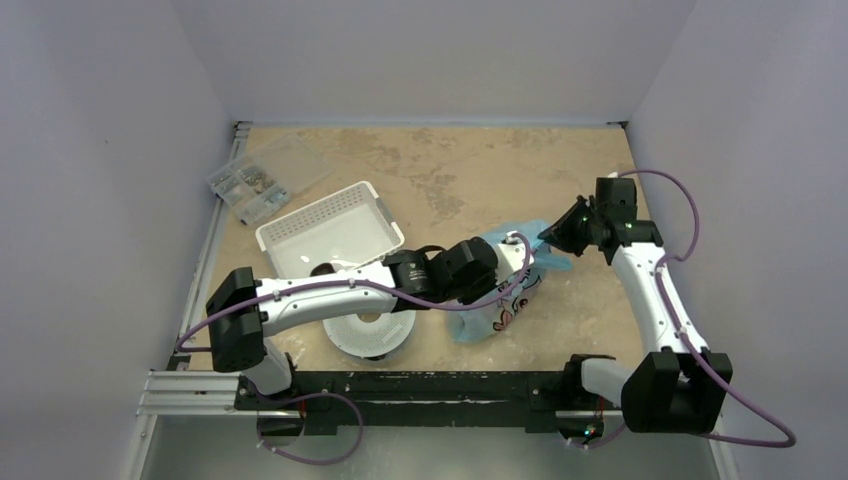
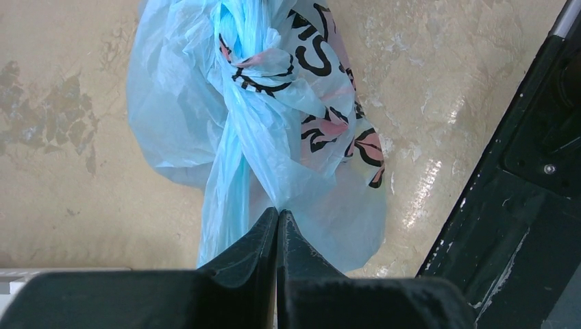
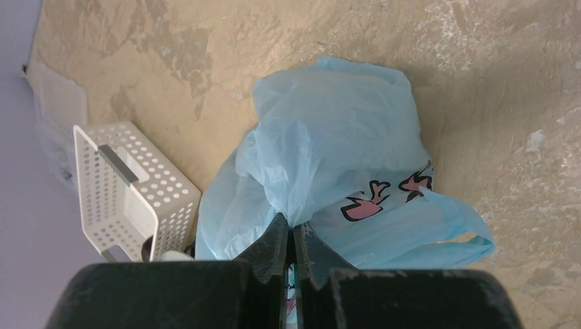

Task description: Take the fake fruits out of the plastic bag

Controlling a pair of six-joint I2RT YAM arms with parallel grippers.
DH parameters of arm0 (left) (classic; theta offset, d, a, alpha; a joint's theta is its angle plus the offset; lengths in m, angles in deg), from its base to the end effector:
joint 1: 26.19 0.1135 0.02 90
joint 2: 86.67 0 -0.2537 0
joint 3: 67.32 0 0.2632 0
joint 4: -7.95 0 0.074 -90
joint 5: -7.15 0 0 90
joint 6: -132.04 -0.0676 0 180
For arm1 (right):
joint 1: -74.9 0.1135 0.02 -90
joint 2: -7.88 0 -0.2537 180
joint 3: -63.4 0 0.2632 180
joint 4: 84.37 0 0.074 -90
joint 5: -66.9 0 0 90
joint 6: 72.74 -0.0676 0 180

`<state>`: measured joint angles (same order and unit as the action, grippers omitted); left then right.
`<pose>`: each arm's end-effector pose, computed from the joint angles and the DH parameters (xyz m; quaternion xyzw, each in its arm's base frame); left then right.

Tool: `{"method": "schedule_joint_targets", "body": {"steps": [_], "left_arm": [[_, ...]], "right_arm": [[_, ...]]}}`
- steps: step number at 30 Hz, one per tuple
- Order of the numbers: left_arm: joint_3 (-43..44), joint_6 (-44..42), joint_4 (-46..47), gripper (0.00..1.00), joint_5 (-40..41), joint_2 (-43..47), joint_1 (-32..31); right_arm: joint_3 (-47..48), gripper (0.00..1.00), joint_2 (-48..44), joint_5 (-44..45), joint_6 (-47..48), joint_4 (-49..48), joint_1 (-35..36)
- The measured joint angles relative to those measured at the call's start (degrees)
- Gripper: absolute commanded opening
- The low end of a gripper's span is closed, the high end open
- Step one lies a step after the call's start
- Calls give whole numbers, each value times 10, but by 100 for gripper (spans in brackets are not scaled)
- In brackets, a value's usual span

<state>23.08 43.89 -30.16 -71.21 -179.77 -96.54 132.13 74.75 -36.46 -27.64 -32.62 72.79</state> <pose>0.1483 -0.3747 0.2628 0.4742 0.7715 -0.1695 0.3889 0.2738 0.0055 0.2485 0.3355 0.8715 0.2260 0.2773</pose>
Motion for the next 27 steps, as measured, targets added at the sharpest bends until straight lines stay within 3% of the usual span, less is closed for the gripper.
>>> {"method": "schedule_joint_targets", "body": {"steps": [4, 8, 11, 17, 27], "left_arm": [[0, 0, -5, 3, 3, 3, -2], [-1, 1, -11, 38, 10, 13, -3], [-1, 9, -15, 49, 21, 20, -3], [-1, 20, -18, 52, 31, 27, -3], [2, 35, -29, 34, 23, 23, -3]], "right_arm": [[0, 0, -8, -16, 36, -4, 2], [-5, 0, -31, -45, 56, -14, 2], [-12, 0, -36, -66, 62, -22, 11], [-35, 0, -46, -71, 47, -42, 81], [-41, 0, -65, -68, 10, -61, 115]]}}
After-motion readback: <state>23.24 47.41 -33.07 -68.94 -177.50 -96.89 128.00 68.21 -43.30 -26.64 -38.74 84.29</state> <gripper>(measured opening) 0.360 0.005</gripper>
